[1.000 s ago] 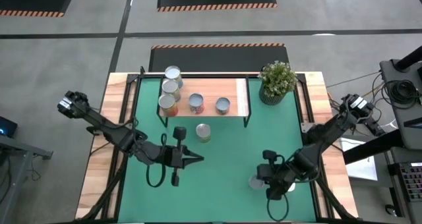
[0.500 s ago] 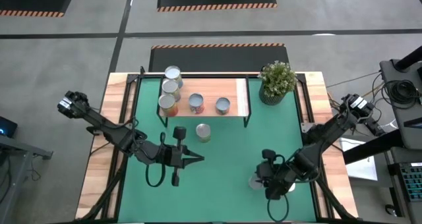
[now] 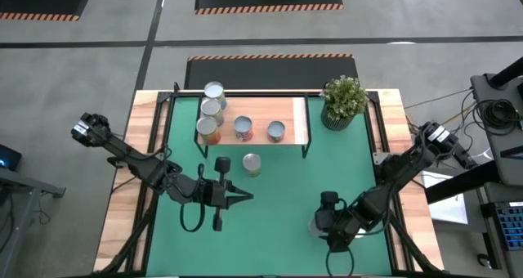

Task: Pick and place cans onto a shelf
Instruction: Put the canned mixed vegetables on the shelf

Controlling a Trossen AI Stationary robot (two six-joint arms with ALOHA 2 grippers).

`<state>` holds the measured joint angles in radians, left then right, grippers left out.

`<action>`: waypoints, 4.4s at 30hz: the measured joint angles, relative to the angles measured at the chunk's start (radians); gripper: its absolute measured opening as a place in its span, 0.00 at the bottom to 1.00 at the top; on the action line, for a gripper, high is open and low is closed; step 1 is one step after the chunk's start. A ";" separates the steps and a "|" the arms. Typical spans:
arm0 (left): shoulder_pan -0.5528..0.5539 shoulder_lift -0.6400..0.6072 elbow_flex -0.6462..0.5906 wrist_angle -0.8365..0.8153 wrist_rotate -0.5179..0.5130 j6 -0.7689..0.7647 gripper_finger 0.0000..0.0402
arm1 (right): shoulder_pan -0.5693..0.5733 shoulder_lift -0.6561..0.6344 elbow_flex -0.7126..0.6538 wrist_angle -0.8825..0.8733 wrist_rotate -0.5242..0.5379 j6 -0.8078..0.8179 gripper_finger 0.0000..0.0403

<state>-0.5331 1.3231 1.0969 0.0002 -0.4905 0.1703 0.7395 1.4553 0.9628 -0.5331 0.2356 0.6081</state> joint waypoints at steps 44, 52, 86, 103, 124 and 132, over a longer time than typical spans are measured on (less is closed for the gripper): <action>0.001 -0.279 -0.086 -0.083 -0.079 0.118 0.00 | -0.127 0.012 0.232 -0.243 -0.052 -0.030 0.73; 0.001 -0.422 -0.290 0.165 -0.077 0.173 0.00 | -0.308 0.012 0.544 -0.382 -0.053 -0.212 0.73; 0.001 -0.565 -0.372 0.193 -0.075 0.229 0.00 | -1.181 0.445 1.314 -0.773 -0.316 -0.713 0.72; 0.001 -0.566 -0.372 0.193 -0.075 0.236 0.00 | -1.185 0.486 1.309 -0.770 -0.319 -0.679 0.72; 0.001 -0.566 -0.372 0.192 -0.075 0.232 0.00 | -1.185 0.486 1.157 -0.643 -0.224 -0.451 0.72; 0.001 -0.566 -0.372 0.192 -0.075 0.232 0.00 | -1.185 0.486 1.133 -0.637 -0.225 -0.462 0.72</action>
<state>-0.5321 0.7574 0.7246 0.1921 -0.5655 0.4026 -0.4458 1.9411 2.0958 -1.1705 0.0109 0.1463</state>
